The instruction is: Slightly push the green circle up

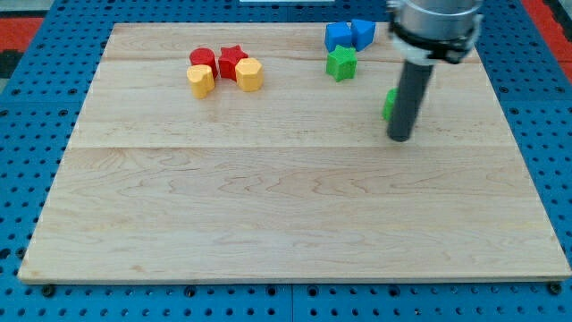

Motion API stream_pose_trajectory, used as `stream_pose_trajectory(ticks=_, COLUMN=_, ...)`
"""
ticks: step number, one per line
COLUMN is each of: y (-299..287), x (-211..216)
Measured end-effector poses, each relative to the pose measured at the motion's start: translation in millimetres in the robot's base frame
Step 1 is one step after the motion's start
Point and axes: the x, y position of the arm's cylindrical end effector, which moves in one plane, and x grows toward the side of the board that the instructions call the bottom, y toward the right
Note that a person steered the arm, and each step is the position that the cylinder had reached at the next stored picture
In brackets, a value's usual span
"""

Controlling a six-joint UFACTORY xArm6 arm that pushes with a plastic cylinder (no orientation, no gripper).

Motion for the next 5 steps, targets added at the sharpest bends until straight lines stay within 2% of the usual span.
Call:
stream_pose_trajectory(ticks=2, y=-32, x=-72)
stream_pose_trajectory(ticks=4, y=-72, x=-80)
stream_pose_trajectory(ticks=5, y=-65, x=-48)
